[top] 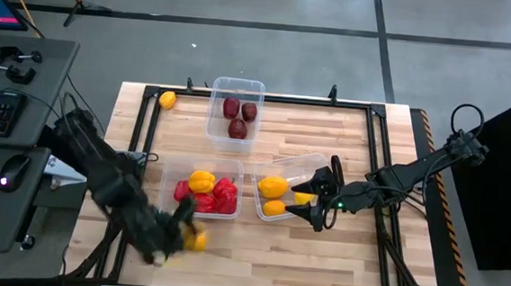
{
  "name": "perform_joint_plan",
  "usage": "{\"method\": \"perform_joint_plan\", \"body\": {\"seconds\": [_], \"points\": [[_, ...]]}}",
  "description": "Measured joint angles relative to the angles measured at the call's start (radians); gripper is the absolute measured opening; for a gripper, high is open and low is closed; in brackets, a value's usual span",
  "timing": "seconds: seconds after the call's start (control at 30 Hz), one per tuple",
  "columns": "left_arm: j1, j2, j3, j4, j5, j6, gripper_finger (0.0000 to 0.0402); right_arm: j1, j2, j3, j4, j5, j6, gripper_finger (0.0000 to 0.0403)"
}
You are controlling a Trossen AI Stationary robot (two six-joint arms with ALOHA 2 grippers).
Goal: Sort produce into baskets
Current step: Put the bottom lemon into the middle right transparent bin
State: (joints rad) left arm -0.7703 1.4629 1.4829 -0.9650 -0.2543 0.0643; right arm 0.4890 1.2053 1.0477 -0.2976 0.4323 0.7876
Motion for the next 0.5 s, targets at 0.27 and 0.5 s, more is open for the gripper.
{"method": "perform_joint_plan", "body": {"seconds": [0.27, 0.5], "points": [[0.293, -0.033, 0.017, 0.443, -0.264, 0.075, 0.0203, 0.0, 0.0, 0.0, 0.016, 0.021, -0.019, 0.0343], [0.5, 0.171, 0.016, 0.703, -0.221, 0.104, 0.0213, 0.011, -0.056, 0.029, 0.12, 0.043, -0.135, 0.0343]]}}
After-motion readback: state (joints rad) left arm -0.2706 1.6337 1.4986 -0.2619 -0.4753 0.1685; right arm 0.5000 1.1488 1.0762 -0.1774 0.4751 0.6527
